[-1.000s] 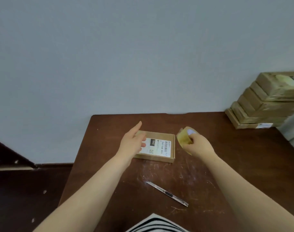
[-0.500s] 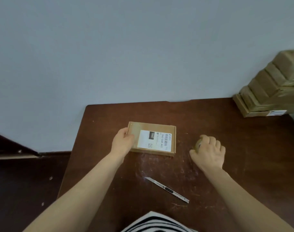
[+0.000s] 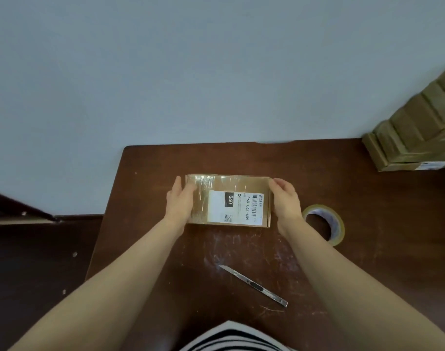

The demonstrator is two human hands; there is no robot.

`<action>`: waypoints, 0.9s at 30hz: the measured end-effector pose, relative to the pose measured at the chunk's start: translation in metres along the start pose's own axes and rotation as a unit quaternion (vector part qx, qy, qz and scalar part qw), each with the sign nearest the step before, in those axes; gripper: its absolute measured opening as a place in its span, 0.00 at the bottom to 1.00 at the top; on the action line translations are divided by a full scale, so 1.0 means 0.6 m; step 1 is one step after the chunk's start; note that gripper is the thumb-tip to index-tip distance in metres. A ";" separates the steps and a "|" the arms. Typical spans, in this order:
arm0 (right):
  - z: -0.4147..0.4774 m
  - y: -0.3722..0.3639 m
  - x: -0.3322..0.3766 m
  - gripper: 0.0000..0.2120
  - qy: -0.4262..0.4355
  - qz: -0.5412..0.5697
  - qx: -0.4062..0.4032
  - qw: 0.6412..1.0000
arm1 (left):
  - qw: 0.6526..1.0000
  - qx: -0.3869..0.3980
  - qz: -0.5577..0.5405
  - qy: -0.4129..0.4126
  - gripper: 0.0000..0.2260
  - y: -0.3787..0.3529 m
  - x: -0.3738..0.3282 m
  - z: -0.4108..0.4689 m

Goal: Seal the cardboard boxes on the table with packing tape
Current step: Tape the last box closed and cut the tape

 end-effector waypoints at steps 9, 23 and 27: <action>-0.040 -0.006 -0.001 0.14 0.116 -0.082 -0.003 0.990 | 0.997 -0.064 0.030 -0.041 0.22 0.025 0.012 -0.048; -0.041 -0.010 -0.015 0.13 0.143 -0.123 0.017 0.982 | 0.724 0.064 0.581 -0.366 0.21 -0.182 -0.092 -0.089; -0.031 -0.012 -0.009 0.13 0.202 -0.175 0.004 0.964 | 0.711 0.093 0.578 -0.390 0.20 -0.193 -0.093 -0.082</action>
Point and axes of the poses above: each hand's wrist, its own z-axis towards the middle knuckle, its own y-axis out of the back of the hand, x = y × z, the point moved 5 cm from there along z, towards the middle knuckle, and after that the axes turned 9 degrees about -y, right-handed, at the moved point
